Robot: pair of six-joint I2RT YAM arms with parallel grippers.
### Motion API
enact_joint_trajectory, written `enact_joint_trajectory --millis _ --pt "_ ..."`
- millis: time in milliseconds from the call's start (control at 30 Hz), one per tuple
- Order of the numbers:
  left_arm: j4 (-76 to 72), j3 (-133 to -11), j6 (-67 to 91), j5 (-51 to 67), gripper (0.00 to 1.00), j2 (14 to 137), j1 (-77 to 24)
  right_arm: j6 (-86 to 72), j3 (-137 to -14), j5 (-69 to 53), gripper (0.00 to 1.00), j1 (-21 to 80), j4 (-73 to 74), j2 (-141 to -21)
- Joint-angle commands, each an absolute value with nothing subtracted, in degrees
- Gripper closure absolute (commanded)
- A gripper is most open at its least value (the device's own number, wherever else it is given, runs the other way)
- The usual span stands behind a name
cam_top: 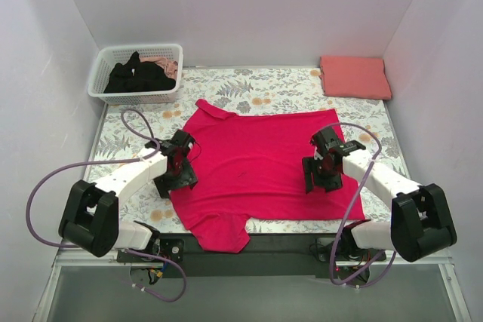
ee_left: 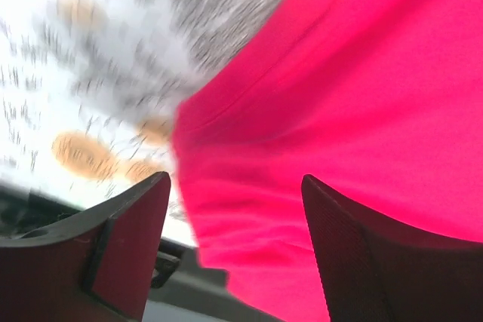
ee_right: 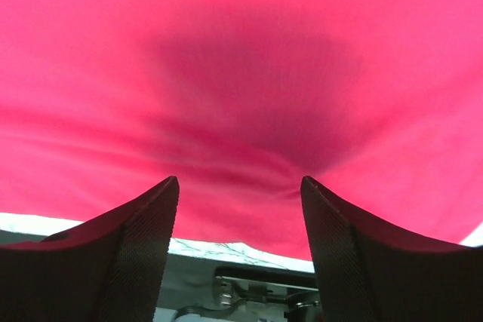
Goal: Fold and stack the t-shirts
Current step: Flatten the tshirt out
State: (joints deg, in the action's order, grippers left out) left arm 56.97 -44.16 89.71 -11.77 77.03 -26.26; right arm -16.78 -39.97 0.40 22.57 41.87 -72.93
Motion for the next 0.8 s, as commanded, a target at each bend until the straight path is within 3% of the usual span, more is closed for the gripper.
enact_joint_trajectory --millis 0,167,333,767 --pt "50.56 -52.11 81.86 -15.63 0.30 75.85 -21.46 -16.18 -50.43 4.12 0.30 21.80 39.92 -75.83" --pt "32.82 -58.86 70.68 -14.33 0.30 84.36 -12.59 -15.74 -63.07 3.16 0.43 18.12 28.31 -84.08" --pt "25.94 -66.96 66.63 -14.51 0.40 97.52 -10.72 -15.29 -67.41 0.53 0.45 13.98 20.49 -90.96" --pt "21.62 -79.19 62.05 -13.97 0.41 113.81 -10.81 -11.51 -73.56 -1.32 0.45 8.44 13.09 -101.51"
